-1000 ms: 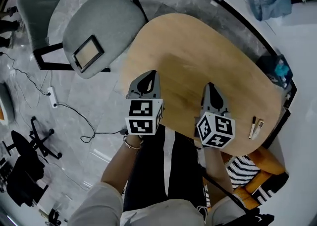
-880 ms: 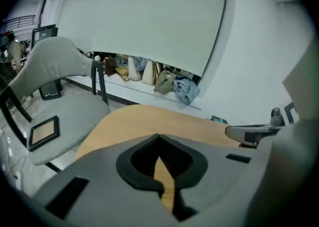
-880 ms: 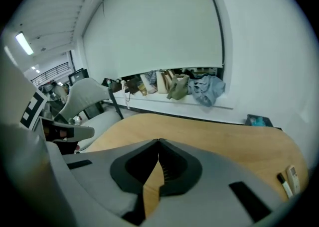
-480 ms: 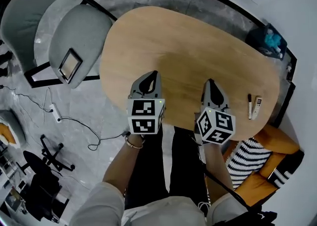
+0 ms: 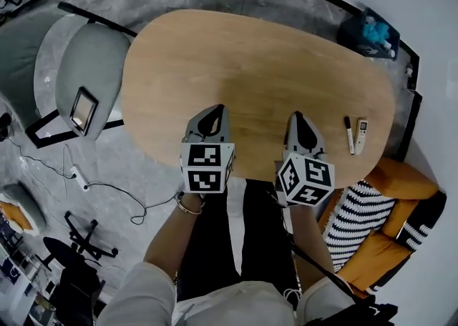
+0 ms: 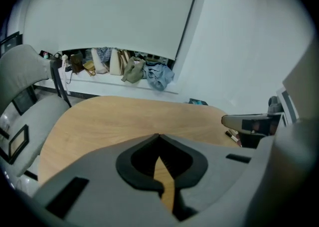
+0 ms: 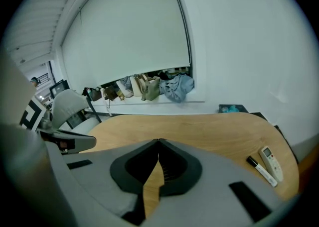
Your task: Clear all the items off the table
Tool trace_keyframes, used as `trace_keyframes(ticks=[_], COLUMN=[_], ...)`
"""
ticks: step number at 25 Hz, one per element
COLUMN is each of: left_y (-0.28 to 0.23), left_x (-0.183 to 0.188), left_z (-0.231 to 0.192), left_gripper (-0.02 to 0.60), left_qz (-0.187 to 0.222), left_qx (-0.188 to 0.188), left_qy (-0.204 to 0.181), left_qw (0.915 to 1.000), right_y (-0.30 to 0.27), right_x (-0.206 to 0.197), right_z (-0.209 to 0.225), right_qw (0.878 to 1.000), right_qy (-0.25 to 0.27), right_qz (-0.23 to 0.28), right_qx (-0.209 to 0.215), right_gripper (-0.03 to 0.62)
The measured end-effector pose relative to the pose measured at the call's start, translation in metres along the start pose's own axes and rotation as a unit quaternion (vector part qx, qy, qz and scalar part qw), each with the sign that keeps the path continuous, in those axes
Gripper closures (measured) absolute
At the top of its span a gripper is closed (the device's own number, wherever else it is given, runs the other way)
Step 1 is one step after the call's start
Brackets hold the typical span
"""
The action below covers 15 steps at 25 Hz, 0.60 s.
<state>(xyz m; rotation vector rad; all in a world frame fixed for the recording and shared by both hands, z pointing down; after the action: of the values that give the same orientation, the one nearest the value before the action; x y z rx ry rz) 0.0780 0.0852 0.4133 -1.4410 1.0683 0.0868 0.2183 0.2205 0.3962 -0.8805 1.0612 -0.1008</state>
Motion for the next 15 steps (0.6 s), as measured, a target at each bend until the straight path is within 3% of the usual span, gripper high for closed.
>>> trace_keyframes(ticks=[6,15], left_y=[-0.03,-0.075], left_x=[-0.006,-0.018], left_z=[0.074,0.193], left_gripper=[0.574,0.574], left_qz=[-0.028,-0.06], left_qx=[-0.06,-0.125], left_qy=[-0.053,-0.124], left_qw=[0.9964,0.9825], right_y=[0.021,0.062], right_x=[-0.016,-0.046], right_z=[0.057,0.171], right_qw=[0.999,0.99], right_qy=[-0.034,-0.085], right_qz=[-0.004,-0.004], right_qx=[-0.042,-0.109], right_gripper=[0.569,0.569])
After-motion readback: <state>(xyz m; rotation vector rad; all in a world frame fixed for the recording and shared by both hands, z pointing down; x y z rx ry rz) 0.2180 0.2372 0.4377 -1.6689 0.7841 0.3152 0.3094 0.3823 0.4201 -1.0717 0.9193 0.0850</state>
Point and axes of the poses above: the fingertips, and each gripper's own axes: y backward along the fingers, z to its right, x out of its top, the point moved 5 cm from there along y, backward along the fingers
